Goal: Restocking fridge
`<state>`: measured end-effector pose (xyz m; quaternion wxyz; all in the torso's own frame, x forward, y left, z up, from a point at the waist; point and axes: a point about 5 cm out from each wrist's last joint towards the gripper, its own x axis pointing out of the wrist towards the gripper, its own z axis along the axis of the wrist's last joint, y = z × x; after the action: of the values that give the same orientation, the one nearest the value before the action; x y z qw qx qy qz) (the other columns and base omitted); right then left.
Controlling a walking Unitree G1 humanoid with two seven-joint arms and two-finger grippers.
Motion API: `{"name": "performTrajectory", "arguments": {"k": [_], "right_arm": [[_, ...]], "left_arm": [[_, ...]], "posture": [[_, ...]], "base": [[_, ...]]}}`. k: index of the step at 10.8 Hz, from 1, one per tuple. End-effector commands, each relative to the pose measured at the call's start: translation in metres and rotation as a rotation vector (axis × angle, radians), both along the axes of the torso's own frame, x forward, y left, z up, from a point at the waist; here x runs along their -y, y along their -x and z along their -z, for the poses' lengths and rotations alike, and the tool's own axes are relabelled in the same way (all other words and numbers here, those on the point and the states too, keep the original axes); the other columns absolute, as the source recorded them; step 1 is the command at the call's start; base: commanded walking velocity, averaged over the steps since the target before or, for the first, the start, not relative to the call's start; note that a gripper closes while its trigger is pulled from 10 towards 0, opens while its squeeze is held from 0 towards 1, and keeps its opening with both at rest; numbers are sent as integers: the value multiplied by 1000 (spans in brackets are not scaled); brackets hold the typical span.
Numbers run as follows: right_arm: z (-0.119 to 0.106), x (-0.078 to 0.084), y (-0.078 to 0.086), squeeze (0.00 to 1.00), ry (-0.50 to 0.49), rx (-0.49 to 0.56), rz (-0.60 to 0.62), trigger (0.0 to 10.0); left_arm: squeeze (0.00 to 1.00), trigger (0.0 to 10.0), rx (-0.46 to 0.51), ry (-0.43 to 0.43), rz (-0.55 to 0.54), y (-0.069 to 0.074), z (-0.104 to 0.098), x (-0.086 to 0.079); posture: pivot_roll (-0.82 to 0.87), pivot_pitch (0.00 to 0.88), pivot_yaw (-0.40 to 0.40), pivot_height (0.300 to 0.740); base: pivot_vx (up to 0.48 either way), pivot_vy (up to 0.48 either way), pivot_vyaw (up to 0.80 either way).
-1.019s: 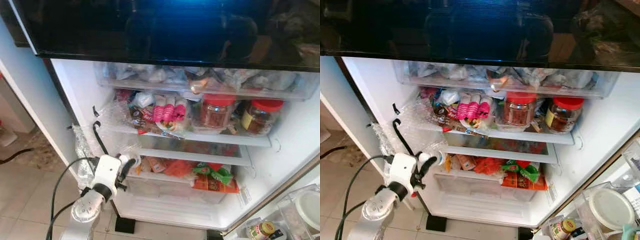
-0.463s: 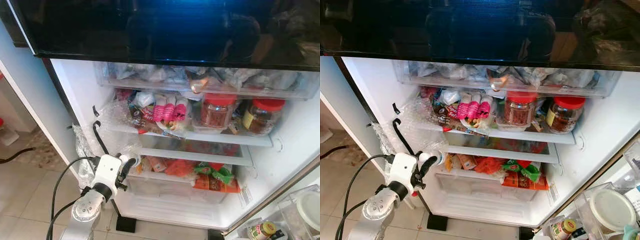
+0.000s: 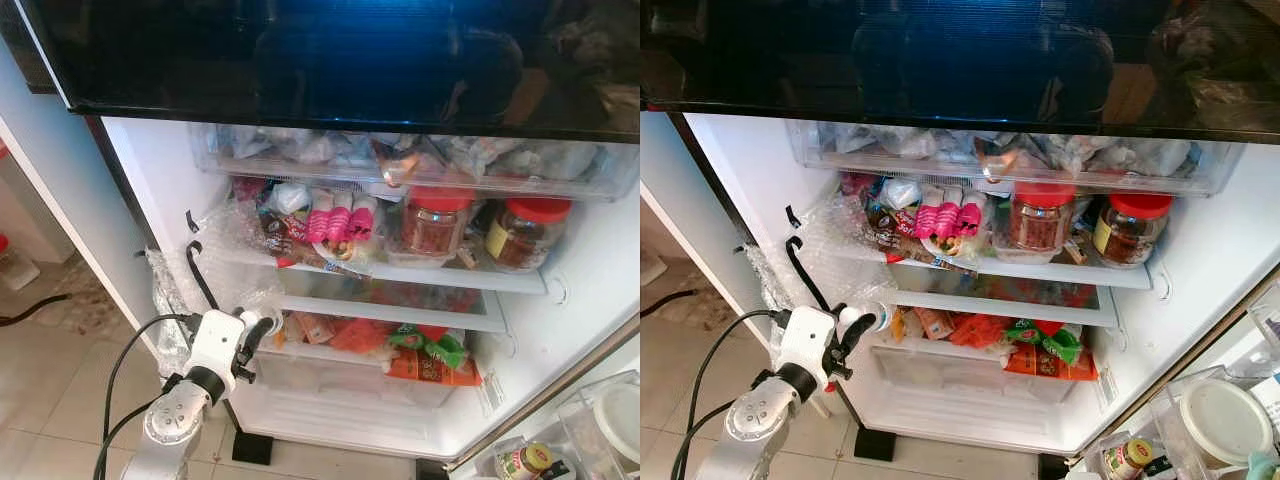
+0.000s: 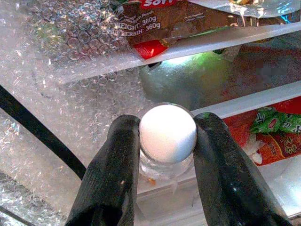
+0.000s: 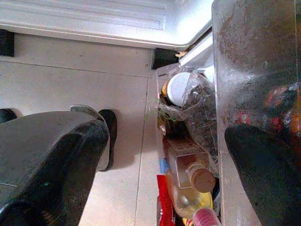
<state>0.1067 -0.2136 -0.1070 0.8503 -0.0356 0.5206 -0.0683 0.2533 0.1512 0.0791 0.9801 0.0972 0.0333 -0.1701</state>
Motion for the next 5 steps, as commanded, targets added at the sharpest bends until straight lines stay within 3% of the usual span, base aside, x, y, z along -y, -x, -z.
{"name": "performTrajectory", "arguments": {"k": [1,5], "right_arm": [[0,0,2,0,2,-2,2,10000],[1,-1,3,0,-1,-12,-7,10000]], "left_arm": [[0,10000,22,-9,10,0,-4,0],[0,10000,18,-12,17,2,-3,0]], "posture": [[-96,0,-6,740],[-95,0,-2,675]], "base": [[0,0,0],[0,0,0]]}}
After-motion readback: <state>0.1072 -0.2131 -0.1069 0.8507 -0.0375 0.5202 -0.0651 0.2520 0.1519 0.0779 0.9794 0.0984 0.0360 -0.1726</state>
